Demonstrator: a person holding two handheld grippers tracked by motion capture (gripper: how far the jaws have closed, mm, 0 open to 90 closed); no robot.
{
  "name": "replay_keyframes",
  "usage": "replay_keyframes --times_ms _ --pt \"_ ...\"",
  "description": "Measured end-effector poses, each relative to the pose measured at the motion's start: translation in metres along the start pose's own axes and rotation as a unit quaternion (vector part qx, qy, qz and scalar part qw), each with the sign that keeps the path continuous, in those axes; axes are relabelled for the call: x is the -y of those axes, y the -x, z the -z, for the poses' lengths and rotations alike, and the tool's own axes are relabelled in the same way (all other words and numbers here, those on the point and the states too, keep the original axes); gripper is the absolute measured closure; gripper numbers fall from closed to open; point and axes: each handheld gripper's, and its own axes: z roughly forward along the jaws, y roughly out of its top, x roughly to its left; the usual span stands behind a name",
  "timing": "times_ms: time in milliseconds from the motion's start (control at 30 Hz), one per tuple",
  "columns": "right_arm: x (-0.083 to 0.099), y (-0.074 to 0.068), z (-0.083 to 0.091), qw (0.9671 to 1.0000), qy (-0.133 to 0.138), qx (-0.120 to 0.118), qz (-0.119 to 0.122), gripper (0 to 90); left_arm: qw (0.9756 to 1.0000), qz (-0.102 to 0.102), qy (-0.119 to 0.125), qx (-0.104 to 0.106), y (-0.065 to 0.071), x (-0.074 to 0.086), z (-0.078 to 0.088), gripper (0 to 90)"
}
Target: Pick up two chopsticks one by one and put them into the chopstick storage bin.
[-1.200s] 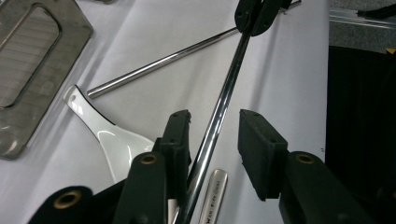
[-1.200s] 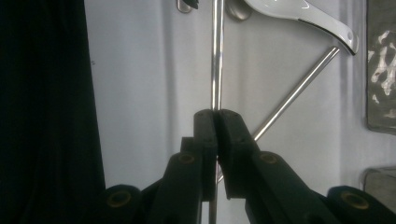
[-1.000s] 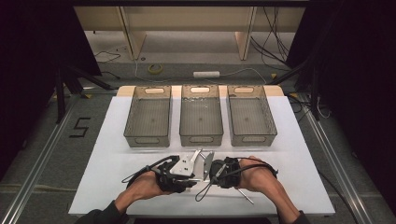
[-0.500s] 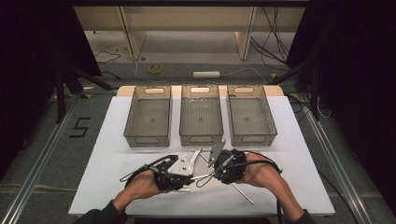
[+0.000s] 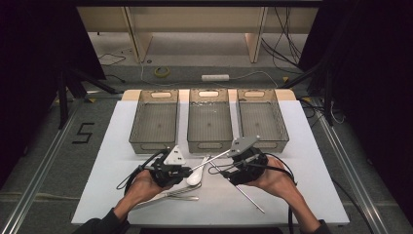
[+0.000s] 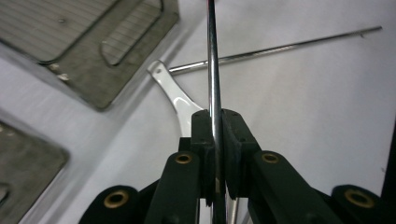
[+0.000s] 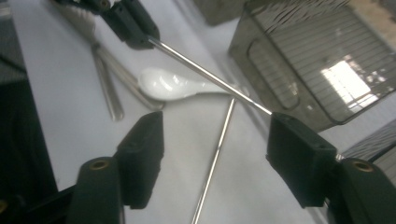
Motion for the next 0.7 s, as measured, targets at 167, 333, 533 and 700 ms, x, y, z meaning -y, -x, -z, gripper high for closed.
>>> replay_keyframes --times_ms 167,333,533,700 --pt "0.021 0.003 -0.004 0.9965 0.041 0.023 -0.07 33.5 0.9992 0.029 0.015 -0.021 -0.01 0.001 0.008 83.8" --pt "0.04 0.011 -0.004 0.9855 0.104 0.016 -0.132 30.3 0.9978 0.047 0.031 -0.033 -0.018 0.002 0.016 83.8" --pt "0.06 0.014 -0.004 0.9681 0.174 0.018 -0.18 29.1 0.9947 0.075 0.052 -0.047 -0.029 0.004 0.025 83.8" --pt "0.07 0.013 0.0 0.9618 0.201 0.026 -0.184 26.4 0.9913 0.097 0.067 -0.057 -0.038 0.004 0.032 83.8"
